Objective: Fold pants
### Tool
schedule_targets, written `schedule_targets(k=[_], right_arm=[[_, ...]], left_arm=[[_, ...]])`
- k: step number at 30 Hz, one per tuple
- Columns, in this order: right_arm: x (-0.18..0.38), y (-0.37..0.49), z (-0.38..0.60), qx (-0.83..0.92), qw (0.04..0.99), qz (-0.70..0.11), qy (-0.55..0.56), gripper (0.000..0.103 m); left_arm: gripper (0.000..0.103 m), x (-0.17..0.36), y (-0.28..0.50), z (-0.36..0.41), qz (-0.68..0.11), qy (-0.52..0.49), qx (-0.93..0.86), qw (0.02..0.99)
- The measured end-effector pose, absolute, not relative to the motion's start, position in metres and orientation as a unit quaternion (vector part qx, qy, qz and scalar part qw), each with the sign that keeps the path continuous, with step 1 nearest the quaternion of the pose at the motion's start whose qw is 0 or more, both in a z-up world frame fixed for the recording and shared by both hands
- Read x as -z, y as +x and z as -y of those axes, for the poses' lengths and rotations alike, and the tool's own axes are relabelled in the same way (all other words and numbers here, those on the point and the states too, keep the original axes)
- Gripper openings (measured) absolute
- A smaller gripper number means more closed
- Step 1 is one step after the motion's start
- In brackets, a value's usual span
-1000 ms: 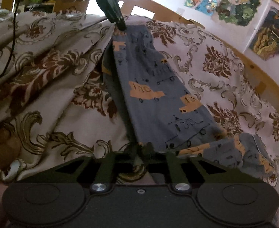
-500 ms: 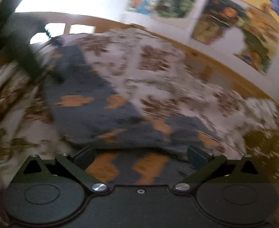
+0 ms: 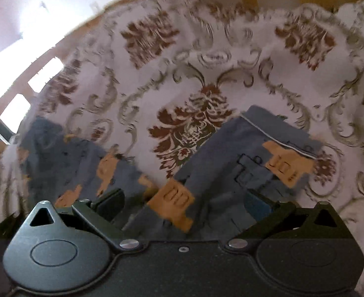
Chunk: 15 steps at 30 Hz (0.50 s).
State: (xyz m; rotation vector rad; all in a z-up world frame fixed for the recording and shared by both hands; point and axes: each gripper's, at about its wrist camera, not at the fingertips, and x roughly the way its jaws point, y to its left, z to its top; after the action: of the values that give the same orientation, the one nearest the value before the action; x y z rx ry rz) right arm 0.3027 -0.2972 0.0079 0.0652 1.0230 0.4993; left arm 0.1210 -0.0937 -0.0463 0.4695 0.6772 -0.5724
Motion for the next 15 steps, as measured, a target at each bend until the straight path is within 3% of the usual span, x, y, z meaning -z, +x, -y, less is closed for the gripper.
schedule_targets(k=[6,8,11,14,15], right_arm=[[0.002,0.321,0.256,-0.220,0.833,-0.508,-0.012,0.076],[0.003,0.325,0.245,-0.204,0.834,-0.511,-0.041,0.069],[0.008,0.337,0.231,-0.169,0.836,-0.514,-0.091,0.059],[0.021,0.351,0.226,-0.145,0.828,-0.532,-0.102,0.026],[0.025,0.354,0.227,-0.139,0.825,-0.539,-0.099,0.008]], left_arm=[[0.073,0.046,0.122,0.101,-0.326,0.235,0.240,0.884],[0.051,0.048,0.122,0.103,-0.331,0.234,0.246,0.880],[0.036,0.052,0.119,0.108,-0.337,0.242,0.259,0.872],[0.020,0.054,0.114,0.112,-0.339,0.252,0.265,0.867],[0.018,0.055,0.114,0.113,-0.339,0.255,0.264,0.866]])
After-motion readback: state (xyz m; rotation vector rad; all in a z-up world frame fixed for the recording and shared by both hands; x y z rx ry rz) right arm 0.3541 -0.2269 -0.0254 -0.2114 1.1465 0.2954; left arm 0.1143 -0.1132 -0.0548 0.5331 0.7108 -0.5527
